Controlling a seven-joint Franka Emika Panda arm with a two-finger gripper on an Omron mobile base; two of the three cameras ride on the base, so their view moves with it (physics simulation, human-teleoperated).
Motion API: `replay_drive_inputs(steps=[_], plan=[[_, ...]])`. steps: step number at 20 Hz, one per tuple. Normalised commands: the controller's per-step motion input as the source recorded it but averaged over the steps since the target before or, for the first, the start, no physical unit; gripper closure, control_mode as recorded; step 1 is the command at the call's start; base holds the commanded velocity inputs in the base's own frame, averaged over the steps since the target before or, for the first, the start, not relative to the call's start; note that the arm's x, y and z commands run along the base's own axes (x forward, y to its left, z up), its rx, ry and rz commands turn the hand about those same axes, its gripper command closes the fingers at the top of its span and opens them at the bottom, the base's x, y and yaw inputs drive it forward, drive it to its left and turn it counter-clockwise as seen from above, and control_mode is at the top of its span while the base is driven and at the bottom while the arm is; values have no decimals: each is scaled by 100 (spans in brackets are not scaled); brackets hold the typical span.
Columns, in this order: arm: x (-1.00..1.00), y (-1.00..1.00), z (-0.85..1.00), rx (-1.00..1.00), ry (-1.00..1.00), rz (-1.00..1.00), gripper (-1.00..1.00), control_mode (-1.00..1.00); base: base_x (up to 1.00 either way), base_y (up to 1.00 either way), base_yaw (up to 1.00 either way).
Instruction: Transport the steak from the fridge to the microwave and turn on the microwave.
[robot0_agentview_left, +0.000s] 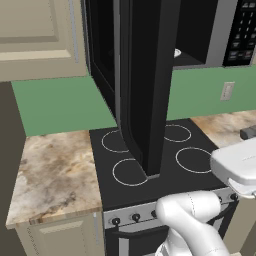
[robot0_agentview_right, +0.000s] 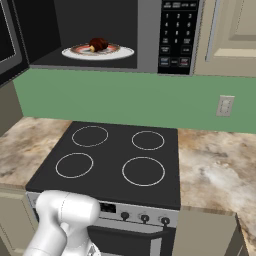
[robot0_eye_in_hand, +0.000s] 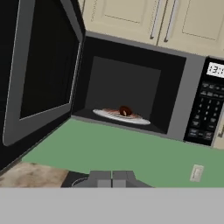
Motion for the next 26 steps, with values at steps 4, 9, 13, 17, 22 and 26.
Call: replay_drive_inputs(steps=[4, 9, 13, 17, 22, 26], plan=[[-14, 19, -22, -9, -10, 0, 100, -100, 0, 0, 0], [-13, 20, -20, -9, -9, 0, 100, -100, 0, 0, 0], [-4, 18, -11, -6, -7, 0, 100, -100, 0, 0, 0], [0, 20, -8, -5, -7, 0, 100, -100, 0, 0, 0], [0, 16, -1, -3, -4, -2, 100, -100, 0, 0, 0], [0, 19, 0, -2, -1, -4, 100, -100, 0, 0, 0]])
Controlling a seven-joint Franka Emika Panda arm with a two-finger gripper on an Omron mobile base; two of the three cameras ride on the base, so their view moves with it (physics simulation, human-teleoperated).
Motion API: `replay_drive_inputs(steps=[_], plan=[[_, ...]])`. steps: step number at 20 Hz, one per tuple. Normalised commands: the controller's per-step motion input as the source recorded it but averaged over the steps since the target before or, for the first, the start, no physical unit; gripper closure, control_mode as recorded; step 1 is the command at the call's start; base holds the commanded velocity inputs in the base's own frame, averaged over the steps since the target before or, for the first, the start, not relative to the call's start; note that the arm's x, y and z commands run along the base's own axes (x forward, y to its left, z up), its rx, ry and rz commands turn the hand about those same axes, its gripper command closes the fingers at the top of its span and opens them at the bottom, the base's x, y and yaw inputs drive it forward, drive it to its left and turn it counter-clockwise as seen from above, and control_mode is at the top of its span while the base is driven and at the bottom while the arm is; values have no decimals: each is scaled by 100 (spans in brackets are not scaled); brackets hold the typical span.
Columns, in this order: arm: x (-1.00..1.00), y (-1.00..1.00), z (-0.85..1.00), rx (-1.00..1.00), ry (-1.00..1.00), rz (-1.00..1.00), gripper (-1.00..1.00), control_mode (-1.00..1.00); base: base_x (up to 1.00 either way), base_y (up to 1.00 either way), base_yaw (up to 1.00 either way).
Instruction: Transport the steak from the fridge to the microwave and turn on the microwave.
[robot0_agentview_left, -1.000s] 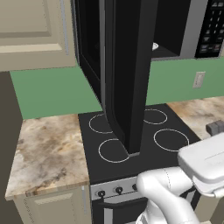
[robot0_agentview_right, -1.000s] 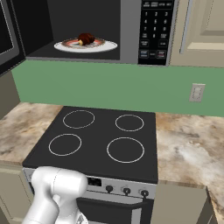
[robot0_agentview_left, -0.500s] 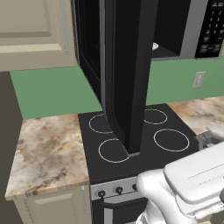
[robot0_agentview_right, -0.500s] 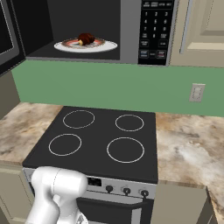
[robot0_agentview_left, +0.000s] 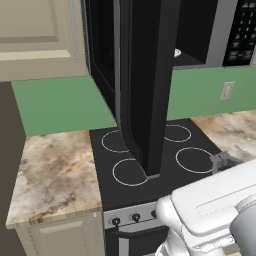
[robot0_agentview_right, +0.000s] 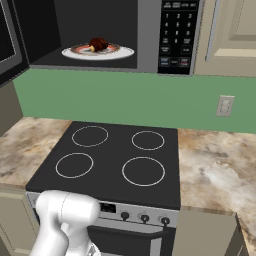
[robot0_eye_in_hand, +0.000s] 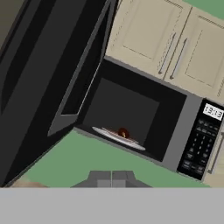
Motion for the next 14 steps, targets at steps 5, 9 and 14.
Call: replay_drive_inputs(steps=[5, 9, 14], plan=[[-2, 24, -3, -2, 0, -4, 100, -100, 0, 0, 0], [-2, 27, -5, -3, 0, -5, 100, -100, 0, 0, 0], [0, 26, -4, -3, 0, -5, 100, -100, 0, 0, 0]])
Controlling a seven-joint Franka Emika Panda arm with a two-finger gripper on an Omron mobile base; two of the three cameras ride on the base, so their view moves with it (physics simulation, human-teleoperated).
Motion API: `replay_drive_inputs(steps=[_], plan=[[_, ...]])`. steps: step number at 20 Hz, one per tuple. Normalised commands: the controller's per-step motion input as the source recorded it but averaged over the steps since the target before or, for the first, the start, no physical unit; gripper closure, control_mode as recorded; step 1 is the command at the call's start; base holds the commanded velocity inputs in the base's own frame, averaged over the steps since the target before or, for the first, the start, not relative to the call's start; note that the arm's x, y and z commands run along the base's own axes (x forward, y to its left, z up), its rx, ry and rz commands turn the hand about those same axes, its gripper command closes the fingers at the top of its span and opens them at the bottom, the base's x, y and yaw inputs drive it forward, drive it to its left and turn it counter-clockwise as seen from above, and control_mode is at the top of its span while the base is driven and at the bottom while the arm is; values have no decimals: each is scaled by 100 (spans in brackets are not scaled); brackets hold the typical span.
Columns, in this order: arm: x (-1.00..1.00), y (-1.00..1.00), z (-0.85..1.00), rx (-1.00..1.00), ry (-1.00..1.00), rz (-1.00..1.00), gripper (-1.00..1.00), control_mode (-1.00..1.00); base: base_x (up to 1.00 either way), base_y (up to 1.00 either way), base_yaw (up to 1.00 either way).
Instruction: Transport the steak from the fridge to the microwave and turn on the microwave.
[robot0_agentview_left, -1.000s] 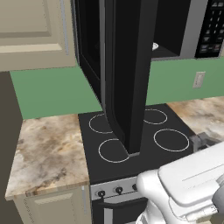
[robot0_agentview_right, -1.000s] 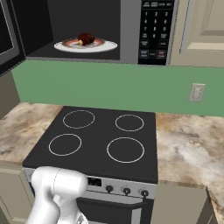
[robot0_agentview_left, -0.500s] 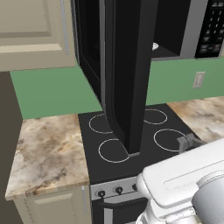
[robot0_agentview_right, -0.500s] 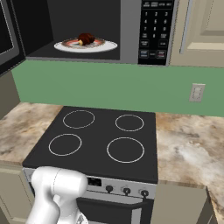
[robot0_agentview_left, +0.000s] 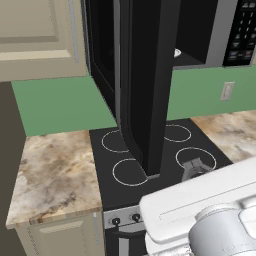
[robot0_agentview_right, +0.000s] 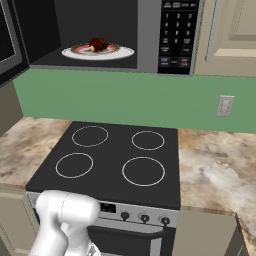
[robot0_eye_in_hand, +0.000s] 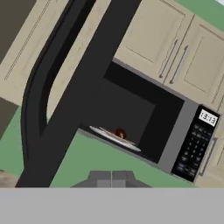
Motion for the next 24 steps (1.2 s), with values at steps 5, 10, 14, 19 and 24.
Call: replay_drive_inputs(steps=[5, 10, 14, 19, 24], plan=[[0, 26, -4, -4, 0, -5, 100, -100, 0, 0, 0], [0, 27, -6, -5, 0, -5, 100, -100, 0, 0, 0], [0, 24, -11, -5, 0, -7, 100, -100, 0, 0, 0], [8, 25, -16, -5, 0, -8, 100, -100, 0, 0, 0], [17, 29, -15, -5, 0, -8, 100, -100, 0, 0, 0]])
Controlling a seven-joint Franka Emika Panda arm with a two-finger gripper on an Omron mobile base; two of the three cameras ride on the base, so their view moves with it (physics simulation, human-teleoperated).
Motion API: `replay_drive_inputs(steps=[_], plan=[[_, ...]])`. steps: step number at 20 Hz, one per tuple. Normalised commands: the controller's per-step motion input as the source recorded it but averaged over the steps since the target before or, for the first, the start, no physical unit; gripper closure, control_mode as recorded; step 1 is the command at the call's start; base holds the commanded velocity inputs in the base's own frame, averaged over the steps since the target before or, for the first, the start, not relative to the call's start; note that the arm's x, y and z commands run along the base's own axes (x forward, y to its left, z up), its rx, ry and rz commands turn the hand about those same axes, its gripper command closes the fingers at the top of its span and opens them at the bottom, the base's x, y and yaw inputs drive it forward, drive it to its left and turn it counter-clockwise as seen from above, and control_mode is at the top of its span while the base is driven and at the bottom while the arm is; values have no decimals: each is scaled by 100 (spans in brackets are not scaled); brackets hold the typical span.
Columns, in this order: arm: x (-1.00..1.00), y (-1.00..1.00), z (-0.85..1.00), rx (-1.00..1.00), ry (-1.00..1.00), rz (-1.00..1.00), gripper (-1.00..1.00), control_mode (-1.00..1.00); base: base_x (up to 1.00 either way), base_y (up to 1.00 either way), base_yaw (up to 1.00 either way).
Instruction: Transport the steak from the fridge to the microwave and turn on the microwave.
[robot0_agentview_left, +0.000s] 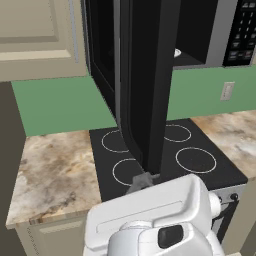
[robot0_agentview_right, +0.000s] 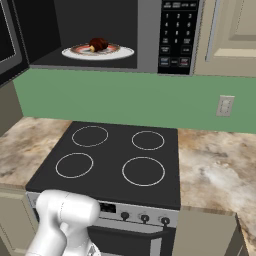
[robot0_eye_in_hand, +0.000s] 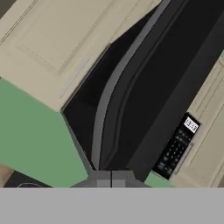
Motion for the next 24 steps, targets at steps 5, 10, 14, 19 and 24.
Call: replay_drive_inputs(steps=[5, 10, 14, 19, 24], plan=[[21, 27, -15, -4, 0, -9, 100, -100, 0, 0, 0], [28, 26, -12, -4, 0, -8, 100, -100, 0, 0, 0], [44, 20, -4, -2, 0, -9, 100, -100, 0, 0, 0], [47, 19, -8, -2, 0, -9, 100, -100, 0, 0, 0], [45, 26, -14, -4, 0, -9, 100, -100, 0, 0, 0]])
